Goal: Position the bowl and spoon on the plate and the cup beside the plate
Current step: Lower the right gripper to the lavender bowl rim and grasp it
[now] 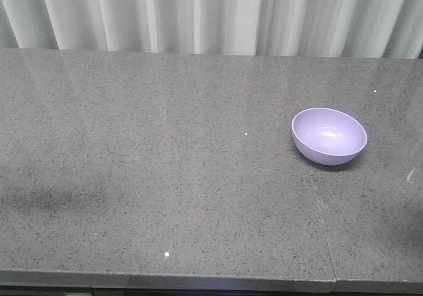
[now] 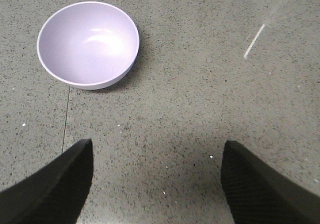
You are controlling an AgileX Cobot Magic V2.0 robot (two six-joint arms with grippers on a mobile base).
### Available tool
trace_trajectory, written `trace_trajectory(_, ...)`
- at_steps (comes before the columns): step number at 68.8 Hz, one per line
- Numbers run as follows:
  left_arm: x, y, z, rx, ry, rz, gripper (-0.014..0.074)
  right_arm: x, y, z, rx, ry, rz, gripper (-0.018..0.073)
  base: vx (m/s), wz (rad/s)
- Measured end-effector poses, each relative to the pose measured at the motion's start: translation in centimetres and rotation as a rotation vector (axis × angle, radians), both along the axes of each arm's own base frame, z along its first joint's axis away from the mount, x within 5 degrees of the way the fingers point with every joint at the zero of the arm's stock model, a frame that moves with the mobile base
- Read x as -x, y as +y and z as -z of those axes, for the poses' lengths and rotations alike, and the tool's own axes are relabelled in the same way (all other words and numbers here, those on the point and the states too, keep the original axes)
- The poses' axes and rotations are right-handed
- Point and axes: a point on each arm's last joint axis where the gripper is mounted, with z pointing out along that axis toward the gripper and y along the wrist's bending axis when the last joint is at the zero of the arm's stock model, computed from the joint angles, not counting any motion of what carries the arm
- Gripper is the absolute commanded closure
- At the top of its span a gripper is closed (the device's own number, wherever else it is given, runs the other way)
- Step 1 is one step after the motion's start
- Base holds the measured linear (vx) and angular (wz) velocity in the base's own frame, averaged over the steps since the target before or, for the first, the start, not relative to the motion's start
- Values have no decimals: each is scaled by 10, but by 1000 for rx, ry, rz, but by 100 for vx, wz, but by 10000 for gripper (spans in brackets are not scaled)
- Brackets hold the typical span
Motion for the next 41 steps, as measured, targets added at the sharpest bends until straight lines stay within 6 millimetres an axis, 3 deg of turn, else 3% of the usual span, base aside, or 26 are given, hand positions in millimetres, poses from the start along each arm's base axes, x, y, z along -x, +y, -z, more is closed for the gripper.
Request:
trace_trajectory(11,0,0,0,0,0,0,604,-31,3,12,-15,27,-8,32,0,0)
trace_trajectory(28,0,0,0,0,0,0,604,-99,6,28,-20,45,-19,32,0,0)
trace_trajectory(31,0,0,0,0,0,0,604,-118,7,37,-19,66,-21,32,0,0)
trace_trajectory(41,0,0,0,0,0,0,604,-152,8,63,-7,119,-37,32,0,0)
